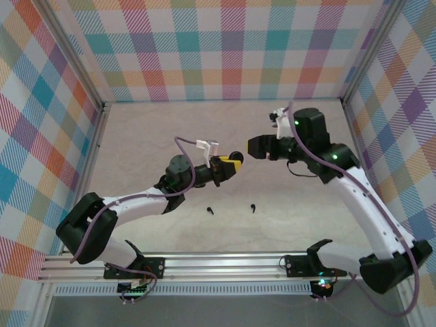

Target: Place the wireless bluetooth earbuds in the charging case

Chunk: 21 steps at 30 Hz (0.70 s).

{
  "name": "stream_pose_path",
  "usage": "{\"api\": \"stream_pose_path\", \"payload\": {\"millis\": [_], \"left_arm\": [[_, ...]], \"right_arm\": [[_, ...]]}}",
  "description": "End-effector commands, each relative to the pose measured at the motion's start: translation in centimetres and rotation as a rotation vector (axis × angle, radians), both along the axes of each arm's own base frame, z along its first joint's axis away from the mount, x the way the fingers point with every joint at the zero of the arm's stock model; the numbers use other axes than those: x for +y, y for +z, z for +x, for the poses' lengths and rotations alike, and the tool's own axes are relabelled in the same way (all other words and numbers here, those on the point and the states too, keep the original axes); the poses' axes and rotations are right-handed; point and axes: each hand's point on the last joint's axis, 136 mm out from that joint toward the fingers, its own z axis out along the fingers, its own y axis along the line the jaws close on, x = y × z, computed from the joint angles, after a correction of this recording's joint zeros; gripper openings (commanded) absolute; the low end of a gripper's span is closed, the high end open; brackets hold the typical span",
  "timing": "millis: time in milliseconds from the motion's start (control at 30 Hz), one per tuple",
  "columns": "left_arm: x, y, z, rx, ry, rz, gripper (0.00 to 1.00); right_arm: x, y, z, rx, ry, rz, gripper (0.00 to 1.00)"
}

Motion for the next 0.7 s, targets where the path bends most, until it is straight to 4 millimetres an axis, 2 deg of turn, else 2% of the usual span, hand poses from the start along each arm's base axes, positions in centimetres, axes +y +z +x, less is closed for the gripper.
{"api": "stream_pose_path", "payload": {"millis": [0,167,467,533,667], "left_arm": [[0.0,3.6,-2.3,-0.067,-0.164,-0.036,0.0],[0.5,6.0,-4.2,-0.136,-0.25,-0.009,0.0],[1.1,9.1,-6.0,-0.189,-0.312,-0.023,0.0],[1.1,9.3,-6.3,-0.192,-0.325,-0.024,0.0],[0.9,8.9,-6.5,-0.182,-0.356,-0.021,0.0]], "right_arm": [[1.4,1.0,-1.8,-0.102,0.164,0.048,0.59],[2.7,1.8,-4.2,-0.144,0.334,0.125,0.56],[3.7,1.6,-4.9,-0.153,0.45,0.225,0.56],[4.0,1.8,-5.2,-0.143,0.482,0.257,0.52],[4.5,1.5,-5.4,-0.125,0.533,0.29,0.39]]}}
